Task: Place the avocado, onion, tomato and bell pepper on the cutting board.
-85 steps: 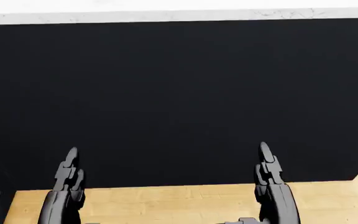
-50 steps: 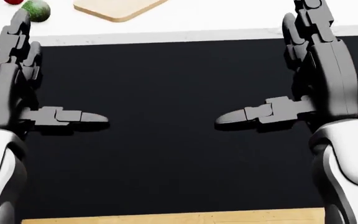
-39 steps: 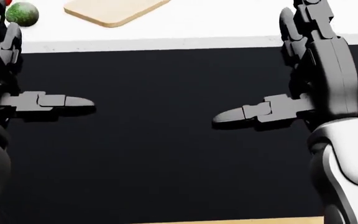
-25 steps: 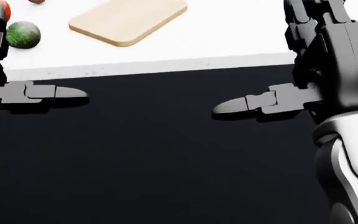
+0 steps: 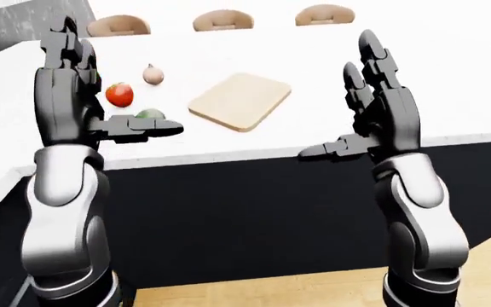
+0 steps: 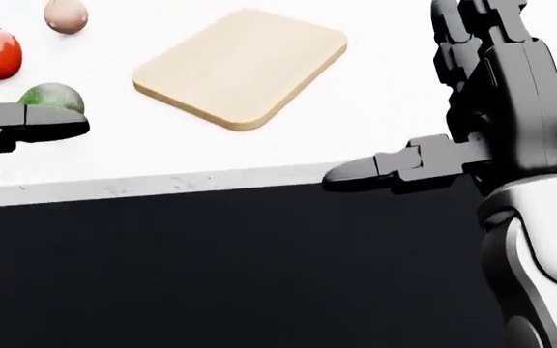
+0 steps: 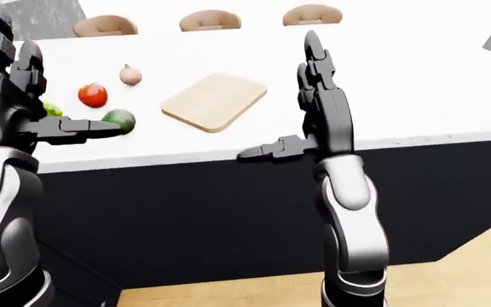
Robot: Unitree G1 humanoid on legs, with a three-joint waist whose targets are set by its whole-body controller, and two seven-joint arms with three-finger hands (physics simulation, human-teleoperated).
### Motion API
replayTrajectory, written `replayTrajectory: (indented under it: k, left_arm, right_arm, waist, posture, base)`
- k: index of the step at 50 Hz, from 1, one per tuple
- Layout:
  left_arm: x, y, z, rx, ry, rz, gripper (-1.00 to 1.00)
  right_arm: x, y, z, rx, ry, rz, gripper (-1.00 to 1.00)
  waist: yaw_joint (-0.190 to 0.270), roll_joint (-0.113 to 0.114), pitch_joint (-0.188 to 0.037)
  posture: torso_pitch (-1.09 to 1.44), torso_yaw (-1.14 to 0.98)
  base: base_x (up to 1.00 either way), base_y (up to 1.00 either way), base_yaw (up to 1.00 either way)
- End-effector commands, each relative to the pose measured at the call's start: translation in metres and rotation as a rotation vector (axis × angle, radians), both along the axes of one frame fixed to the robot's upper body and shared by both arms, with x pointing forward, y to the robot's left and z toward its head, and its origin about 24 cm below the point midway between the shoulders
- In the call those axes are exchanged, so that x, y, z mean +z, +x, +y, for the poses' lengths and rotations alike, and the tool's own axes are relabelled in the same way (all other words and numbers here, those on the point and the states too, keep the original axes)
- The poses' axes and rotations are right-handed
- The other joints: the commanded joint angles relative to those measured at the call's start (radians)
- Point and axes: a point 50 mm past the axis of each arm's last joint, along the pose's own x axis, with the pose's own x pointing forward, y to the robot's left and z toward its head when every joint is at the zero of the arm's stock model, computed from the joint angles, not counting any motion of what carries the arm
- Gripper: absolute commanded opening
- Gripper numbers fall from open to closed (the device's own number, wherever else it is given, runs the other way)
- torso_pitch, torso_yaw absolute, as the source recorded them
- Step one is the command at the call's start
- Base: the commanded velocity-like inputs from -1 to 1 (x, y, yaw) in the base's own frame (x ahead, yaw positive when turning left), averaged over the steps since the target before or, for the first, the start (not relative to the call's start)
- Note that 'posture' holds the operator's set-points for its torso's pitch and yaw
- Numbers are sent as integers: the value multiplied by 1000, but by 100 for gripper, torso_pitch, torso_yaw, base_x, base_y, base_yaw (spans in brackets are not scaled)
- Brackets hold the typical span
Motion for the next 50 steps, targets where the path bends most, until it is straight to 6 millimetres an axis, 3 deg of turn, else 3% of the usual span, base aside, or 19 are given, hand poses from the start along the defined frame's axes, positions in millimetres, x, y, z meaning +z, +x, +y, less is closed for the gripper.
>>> replayTrajectory:
  k: [1,2,3,7,10,11,12,13,22,25,28,29,33,38,40,41,42,44,50]
  left_arm:
    - [5,-4,6,26,6,-22,100]
    - [4,-4,6,30,6,-20,100]
    - [4,-4,6,31,7,-21,100]
    - [2,-4,7,39,9,-21,100]
    - [1,-3,7,38,9,-19,100]
    - [1,-3,6,38,9,-18,100]
    - [1,-3,6,37,10,-17,100]
    - [0,-3,6,38,10,-18,100]
    - [-1,-3,7,44,15,-19,100]
    - [0,-3,6,44,17,-21,100]
    - [1,-2,5,45,22,-22,100]
    - [0,-1,4,42,24,-20,100]
    - [3,-1,6,47,27,-25,100]
    - [2,-3,8,53,28,-26,100]
    - [2,-3,8,54,27,-26,100]
    - [2,-3,8,55,28,-26,100]
    - [1,-3,8,54,28,-25,100]
    - [1,-3,8,57,27,-26,100]
    - [-1,-2,7,62,28,-24,100]
  right_arm:
    - [7,-2,5,24,1,-49,100]
    - [7,-1,5,22,-3,-51,100]
    - [8,-2,4,22,-1,-53,100]
    - [11,-5,4,21,-20,-68,100]
    - [12,-5,3,16,-25,-70,100]
    - [12,-6,3,19,-22,-71,100]
    - [12,-6,4,18,-27,-72,100]
    - [12,-5,4,20,-21,-73,100]
    - [9,-2,6,28,-20,-74,100]
    - [10,-1,6,29,-23,-76,100]
    - [11,-1,7,36,-19,-77,100]
    - [10,0,8,38,-24,-75,100]
    - [11,-4,8,44,-33,-76,100]
    - [14,-14,5,43,-37,-81,100]
    - [13,-13,5,41,-37,-80,100]
    - [13,-12,5,41,-36,-81,100]
    - [13,-12,6,42,-34,-81,100]
    - [13,-11,6,43,-36,-80,100]
    - [11,-5,8,41,-40,-81,100]
  waist:
    - [0,16,-7]
    - [3,63,-19]
    - [10,25,0]
    - [19,-24,-13]
    - [31,-81,-13]
    - [31,-58,-8]
    - [30,-61,-13]
    - [29,-55,-36]
    - [24,-16,-10]
    - [22,-27,-13]
    - [25,-82,-12]
    - [22,-56,-5]
    - [17,-70,-13]
    - [14,-23,12]
    - [9,23,3]
    - [9,63,-13]
    - [19,24,-6]
    - [18,33,-2]
    - [22,-25,3]
  posture:
    - [0,0]
    - [0,0]
    - [0,0]
    - [0,0]
    - [0,0]
    - [0,0]
    - [0,0]
    - [0,0]
    - [0,0]
    - [0,0]
    - [0,0]
    - [0,0]
    - [0,0]
    - [0,0]
    - [0,0]
    - [0,0]
    - [0,0]
    - [0,0]
    - [0,0]
  base:
    - [0,0,0]
    - [0,0,0]
    - [0,0,0]
    - [0,1,0]
    - [0,3,0]
    - [0,4,0]
    - [0,5,0]
    - [0,5,0]
    - [7,6,0]
    - [8,6,0]
    - [9,6,0]
    - [8,6,0]
    - [8,5,0]
    - [12,5,0]
    - [14,6,0]
    - [14,6,0]
    - [13,7,0]
    - [14,7,0]
    - [14,7,0]
